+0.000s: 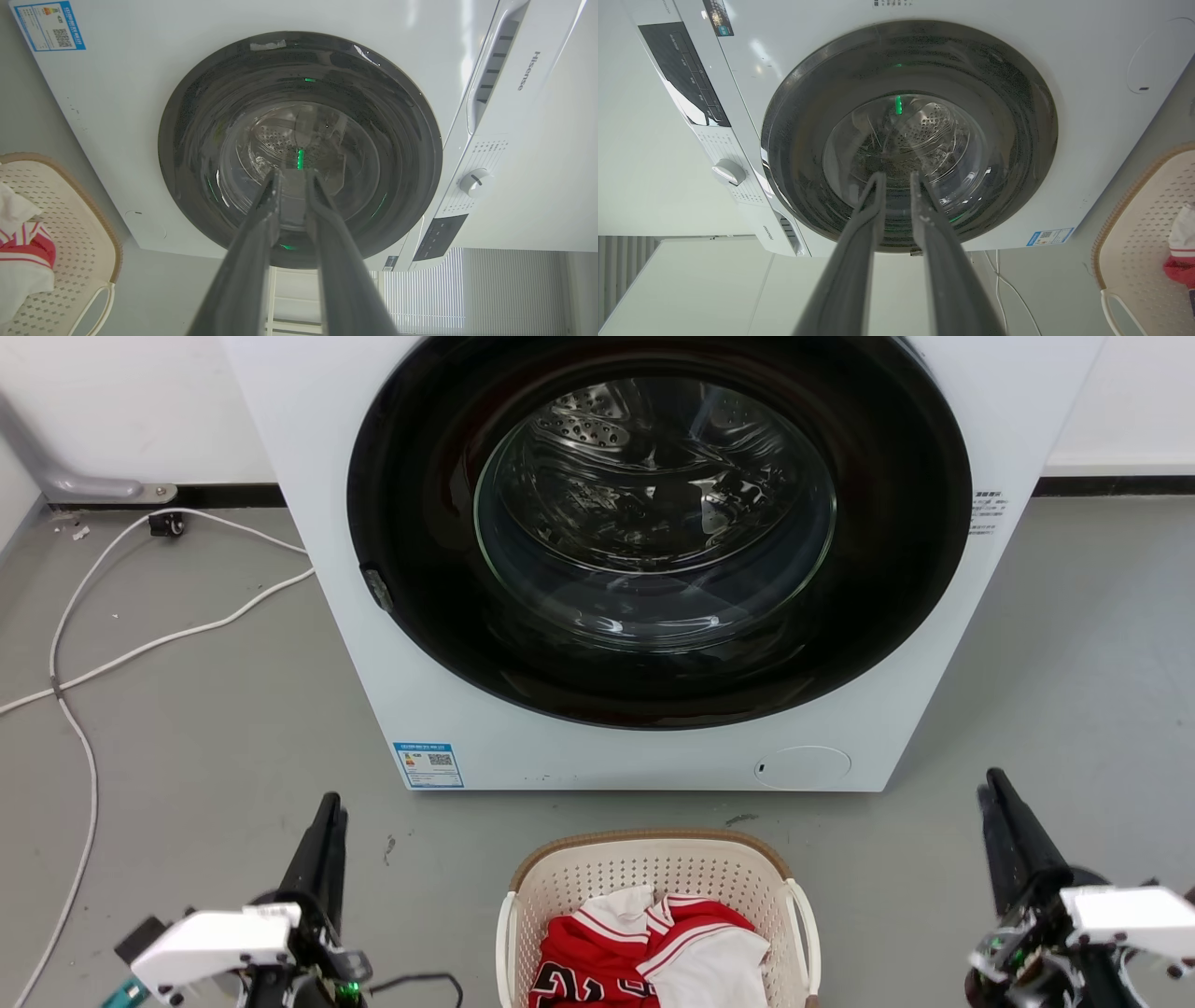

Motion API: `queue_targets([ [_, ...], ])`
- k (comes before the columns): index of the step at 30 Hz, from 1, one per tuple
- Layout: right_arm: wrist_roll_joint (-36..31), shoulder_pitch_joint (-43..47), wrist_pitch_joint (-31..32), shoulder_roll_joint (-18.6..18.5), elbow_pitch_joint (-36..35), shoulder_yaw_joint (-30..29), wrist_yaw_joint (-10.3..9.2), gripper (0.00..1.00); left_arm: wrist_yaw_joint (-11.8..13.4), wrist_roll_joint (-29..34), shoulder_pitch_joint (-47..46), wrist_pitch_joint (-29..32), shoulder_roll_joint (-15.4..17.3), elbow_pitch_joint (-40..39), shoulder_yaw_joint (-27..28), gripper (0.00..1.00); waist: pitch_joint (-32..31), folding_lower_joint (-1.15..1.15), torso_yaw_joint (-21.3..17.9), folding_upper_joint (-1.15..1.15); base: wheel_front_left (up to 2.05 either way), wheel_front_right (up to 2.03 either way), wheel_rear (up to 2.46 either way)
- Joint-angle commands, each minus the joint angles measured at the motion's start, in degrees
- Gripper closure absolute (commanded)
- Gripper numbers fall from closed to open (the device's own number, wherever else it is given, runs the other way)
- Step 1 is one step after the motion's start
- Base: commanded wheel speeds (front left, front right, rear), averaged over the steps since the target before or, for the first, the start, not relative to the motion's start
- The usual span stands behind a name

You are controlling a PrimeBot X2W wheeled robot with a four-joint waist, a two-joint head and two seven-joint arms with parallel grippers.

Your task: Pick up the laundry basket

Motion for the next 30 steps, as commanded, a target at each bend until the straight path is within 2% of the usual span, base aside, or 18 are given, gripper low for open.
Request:
queue_targets([
  [1,0.0,0.2,0.0,0.0,0.2,0.0,0.0,0.0,0.0,0.0,0.2,0.0,-0.1,0.2,0.0,0.0,0.0,0.0,0.0,0.0,0.0,0.0,0.0],
  [6,-1.3,1.1,-1.3,0.1,0.2,0.1,0.0,0.0,0.0,1.3,0.9,-1.2,-0.2,-0.1,-0.1,0.0,0.0,0.0,0.0,0.0,0.0,0.0,0.0],
  [10,-4.7,1.4,-2.4,0.1,-0.5,-0.2,0.0,0.0,0.0,4.4,0.9,-2.4,-0.2,-0.9,0.3,0.0,0.1,0.0,0.0,0.0,0.0,0.0,0.0],
  [30,-36.2,3.4,-7.5,0.1,-7.3,2.7,0.0,0.0,3.6,29.4,2.3,-7.3,-0.2,-7.6,-2.4,0.0,0.3,0.0,0.1,0.0,0.0,0.0,0.0],
])
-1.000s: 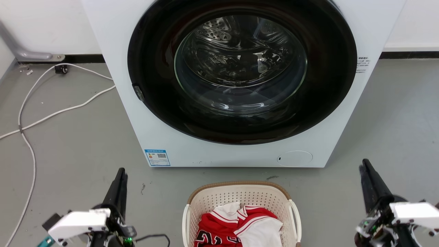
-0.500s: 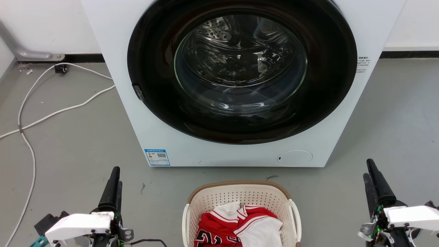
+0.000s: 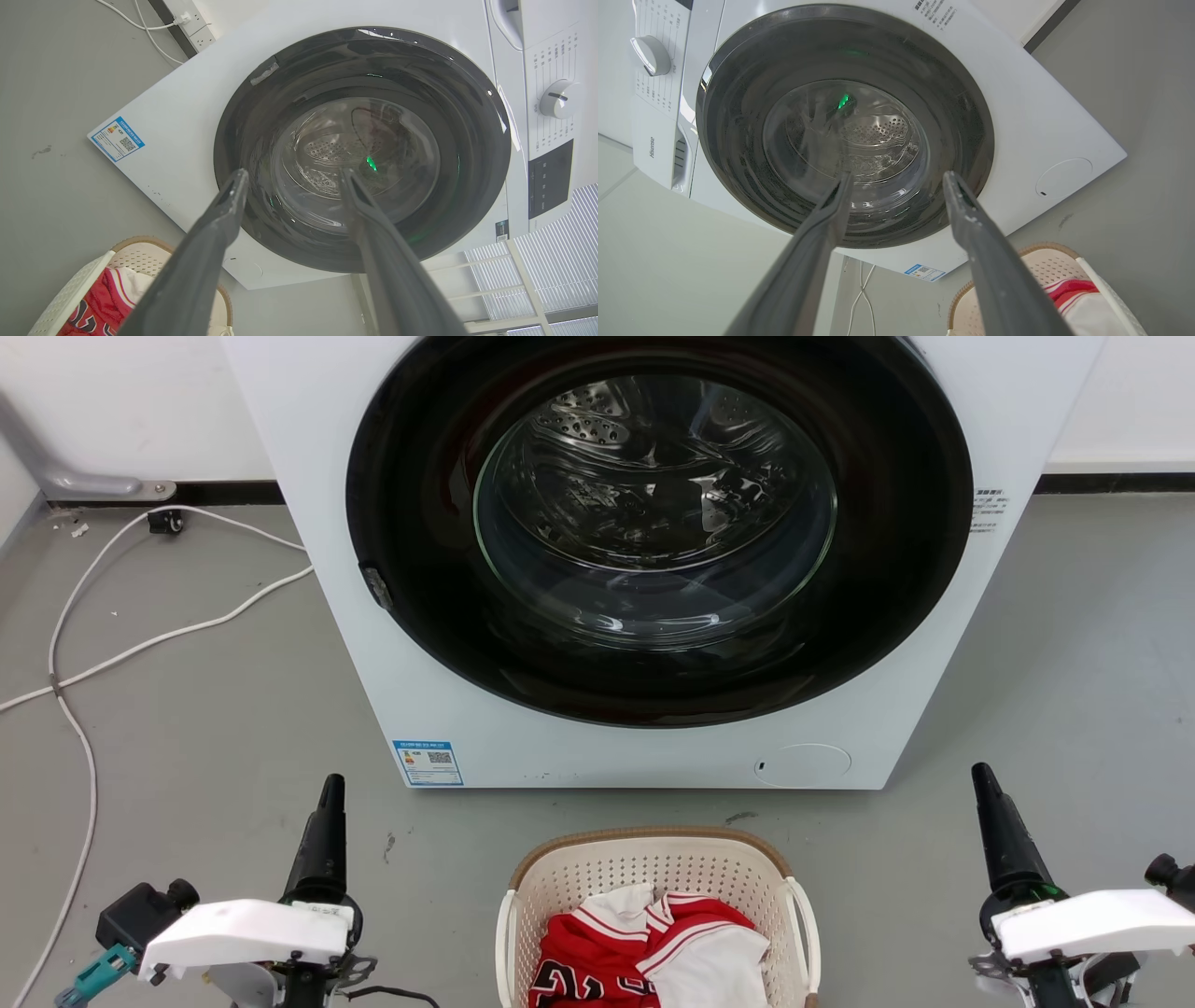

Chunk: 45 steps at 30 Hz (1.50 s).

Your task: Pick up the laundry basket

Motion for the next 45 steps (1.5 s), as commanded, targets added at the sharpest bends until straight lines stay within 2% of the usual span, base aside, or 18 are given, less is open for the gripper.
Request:
queue_targets([
  [1,-4.6,-0.1,-0.9,-0.2,-1.8,0.5,0.0,0.0,0.5,3.5,-0.2,-0.8,0.2,-1.7,-0.5,0.0,0.0,0.0,0.0,0.0,0.0,0.0,0.0],
  [20,-23.4,1.7,-4.6,-0.2,-4.1,1.7,0.0,0.0,2.1,19.7,1.3,-4.4,0.2,-4.7,-2.6,0.0,0.3,0.0,0.2,0.0,0.0,0.0,0.0],
  [45,-40.6,4.0,-8.7,-0.2,-6.6,1.9,0.0,0.0,3.3,36.4,3.4,-8.5,0.2,-6.3,-3.3,0.0,0.6,0.0,0.3,0.0,0.0,0.0,0.0],
])
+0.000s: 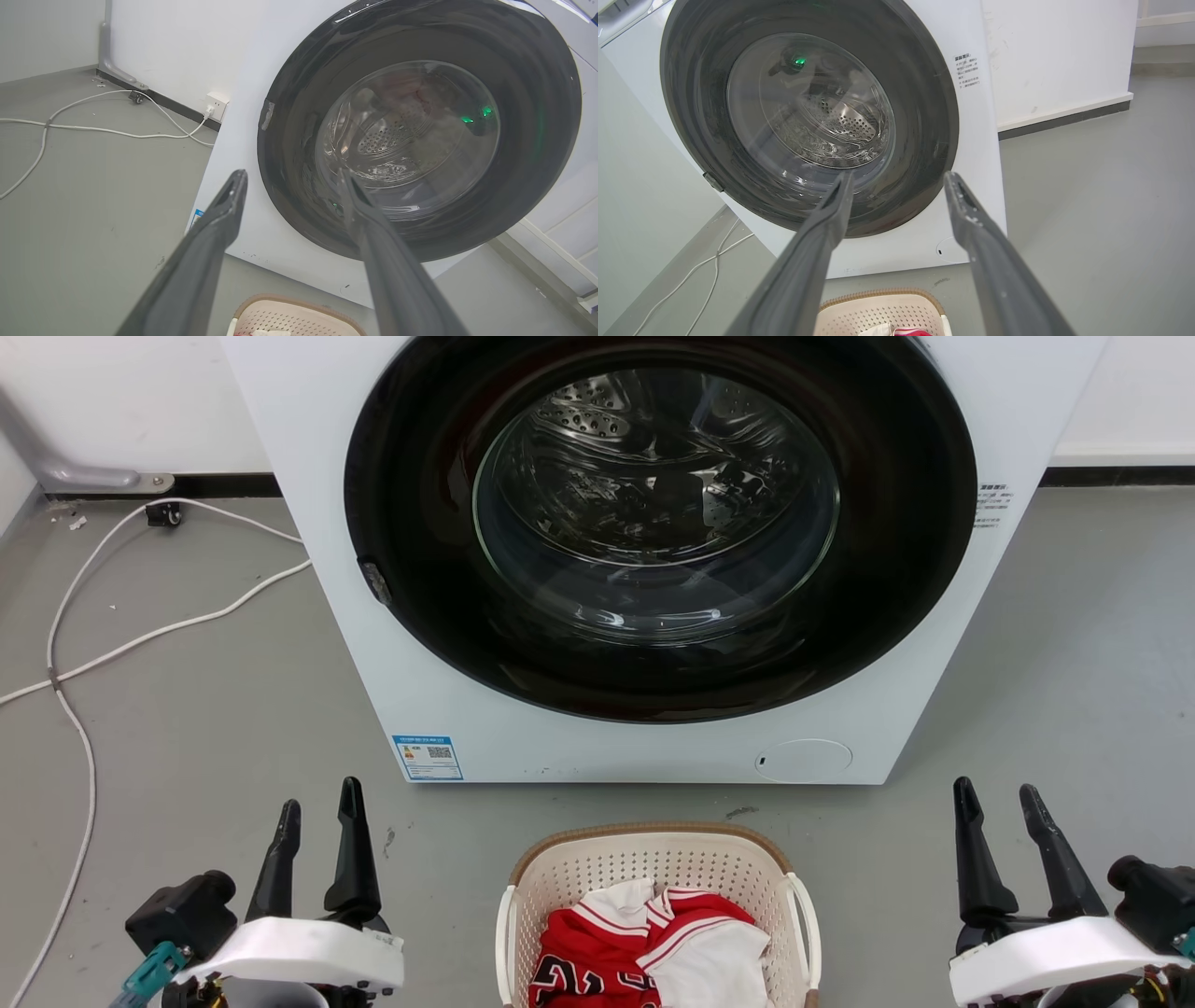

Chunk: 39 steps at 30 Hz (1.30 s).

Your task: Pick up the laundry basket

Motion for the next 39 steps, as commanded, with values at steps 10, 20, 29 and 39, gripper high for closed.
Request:
queue_targets([
  [10,-7.9,1.3,-2.1,-0.2,-2.1,0.4,0.0,0.0,0.1,8.0,0.8,-2.1,0.2,-1.6,-0.7,0.0,0.0,0.0,0.2,0.0,0.0,0.0,0.0],
  [20,-12.6,2.1,-3.4,-0.2,-2.8,0.6,0.0,0.0,0.2,13.0,1.7,-3.4,0.2,-1.7,-1.0,0.0,0.1,0.0,0.2,0.0,0.0,0.0,0.0],
  [29,-16.9,2.7,-4.5,-0.2,-3.2,1.1,-0.01,0.0,0.5,17.1,2.3,-4.4,0.2,-1.5,-1.3,0.0,0.1,0.0,0.0,0.0,0.0,0.0,0.0],
  [39,-21.5,3.3,-5.6,-0.2,-3.5,1.1,-0.01,0.0,0.8,21.5,2.9,-5.4,0.2,-1.6,-1.6,0.0,0.2,0.0,0.0,0.0,0.0,0.0,0.0],
])
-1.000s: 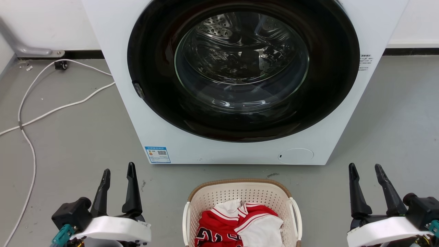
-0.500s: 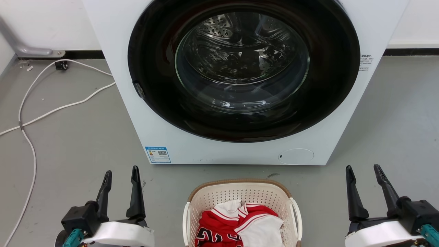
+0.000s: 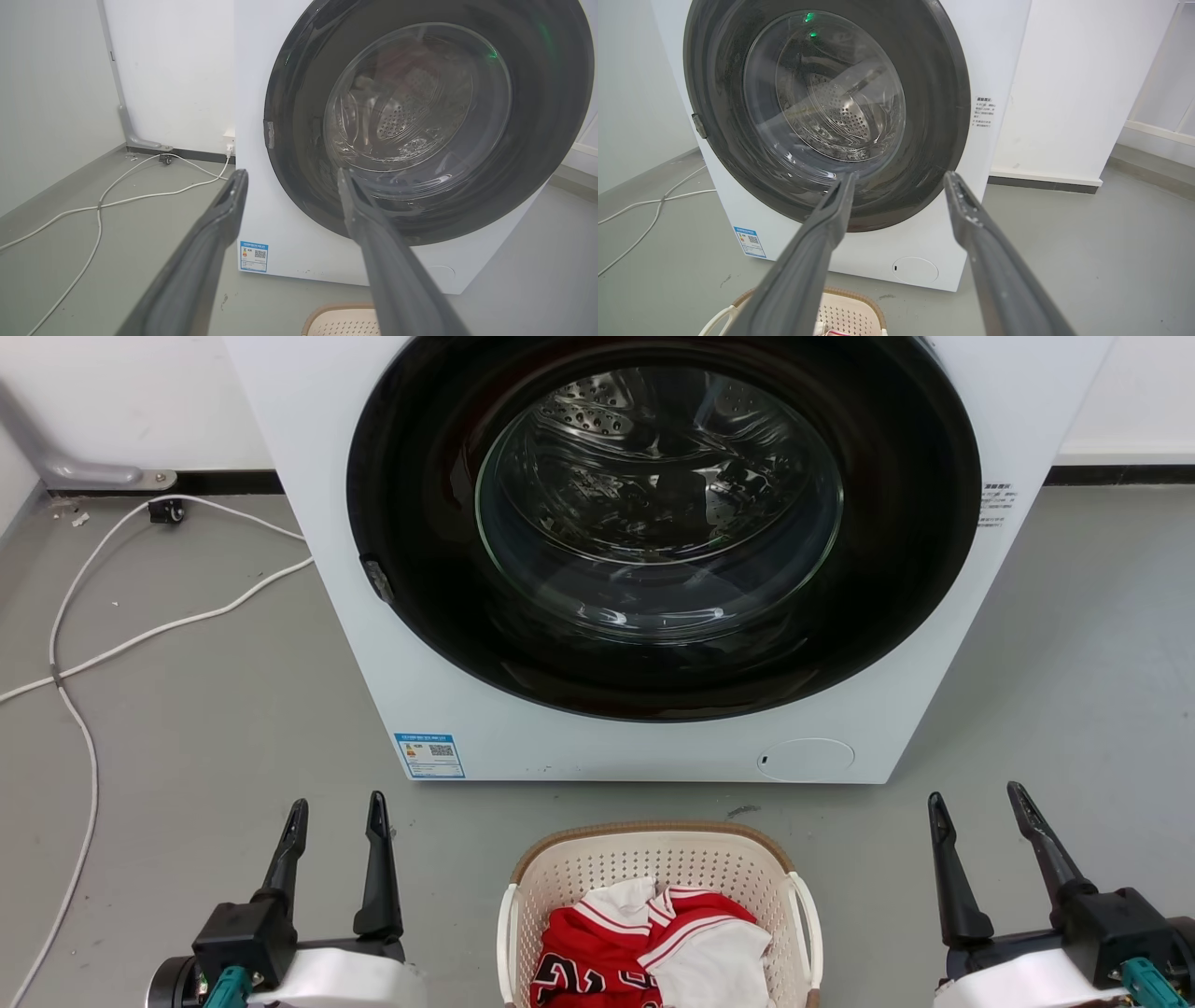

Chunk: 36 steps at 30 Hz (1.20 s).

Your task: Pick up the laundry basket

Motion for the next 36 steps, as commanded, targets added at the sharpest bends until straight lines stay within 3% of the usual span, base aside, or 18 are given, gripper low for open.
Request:
queue_targets([
  [1,-1.4,0.8,-0.5,-0.2,-0.5,0.1,-0.02,0.0,0.2,1.3,0.7,-0.5,0.1,-0.4,0.0,0.0,0.0,0.0,0.0,0.0,0.0,0.0,0.0],
  [12,-5.5,1.3,-1.6,-0.2,-0.6,0.0,-0.02,0.0,0.3,6.0,1.2,-1.6,0.1,-0.7,-0.3,0.0,0.1,0.0,0.3,0.0,0.0,0.0,0.0],
  [36,-3.6,0.9,-1.6,-0.2,-0.3,-0.2,-0.03,0.0,0.1,4.6,1.2,-1.5,0.1,0.1,0.3,0.0,0.8,0.0,0.1,0.0,0.0,0.0,0.0],
])
